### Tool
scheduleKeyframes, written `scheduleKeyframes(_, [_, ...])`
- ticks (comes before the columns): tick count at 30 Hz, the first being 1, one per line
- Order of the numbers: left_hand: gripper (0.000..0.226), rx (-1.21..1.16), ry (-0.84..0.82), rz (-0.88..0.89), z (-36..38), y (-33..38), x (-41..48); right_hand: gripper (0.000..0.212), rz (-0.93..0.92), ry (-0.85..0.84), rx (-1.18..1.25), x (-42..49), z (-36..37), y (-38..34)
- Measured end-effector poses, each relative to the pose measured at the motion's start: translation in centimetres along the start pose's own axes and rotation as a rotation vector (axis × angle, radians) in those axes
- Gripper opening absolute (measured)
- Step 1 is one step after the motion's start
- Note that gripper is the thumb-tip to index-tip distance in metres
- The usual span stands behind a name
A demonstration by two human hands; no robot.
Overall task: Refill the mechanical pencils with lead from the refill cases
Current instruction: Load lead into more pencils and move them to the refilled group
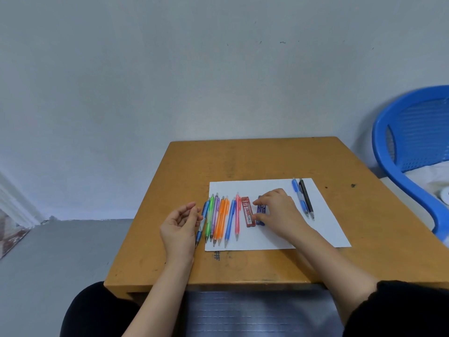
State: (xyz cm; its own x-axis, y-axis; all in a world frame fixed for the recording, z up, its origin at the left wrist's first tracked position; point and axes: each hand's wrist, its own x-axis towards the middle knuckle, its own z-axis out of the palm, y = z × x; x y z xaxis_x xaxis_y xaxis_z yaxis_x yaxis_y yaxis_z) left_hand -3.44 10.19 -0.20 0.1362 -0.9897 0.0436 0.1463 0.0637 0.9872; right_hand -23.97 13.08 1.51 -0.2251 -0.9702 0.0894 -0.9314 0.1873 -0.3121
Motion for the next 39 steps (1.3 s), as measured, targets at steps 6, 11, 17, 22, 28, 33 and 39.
scheduleKeyframes(6, [0.009,-0.005,-0.001,-0.004,0.0,0.1,0.0,0.047,0.007,-0.008,-0.054,-1.0,0.4,0.2])
scheduleKeyframes(11, [0.011,-0.005,0.001,-0.002,0.1,0.0,0.0,0.043,-0.030,-0.070,-0.059,-0.8,0.2,0.3])
scheduleKeyframes(17, [0.010,-0.008,0.005,-0.003,0.1,0.1,0.0,0.044,-0.071,-0.121,-0.035,-0.9,0.0,0.2])
scheduleKeyframes(22, [0.011,-0.001,0.012,0.002,0.1,0.0,0.0,0.039,-0.072,-0.063,0.055,-1.0,0.0,0.4])
scheduleKeyframes(28, [0.009,0.012,0.066,0.031,0.2,-0.4,0.2,0.034,-0.039,0.136,0.171,-1.5,-0.6,0.8])
scheduleKeyframes(33, [0.008,0.012,0.110,0.070,1.1,0.4,0.8,0.033,0.087,0.218,0.229,-1.9,-0.7,1.9])
scheduleKeyframes(39, [0.002,0.010,0.081,0.056,2.6,1.0,0.8,0.039,0.175,0.194,0.219,-2.1,-0.1,2.6])
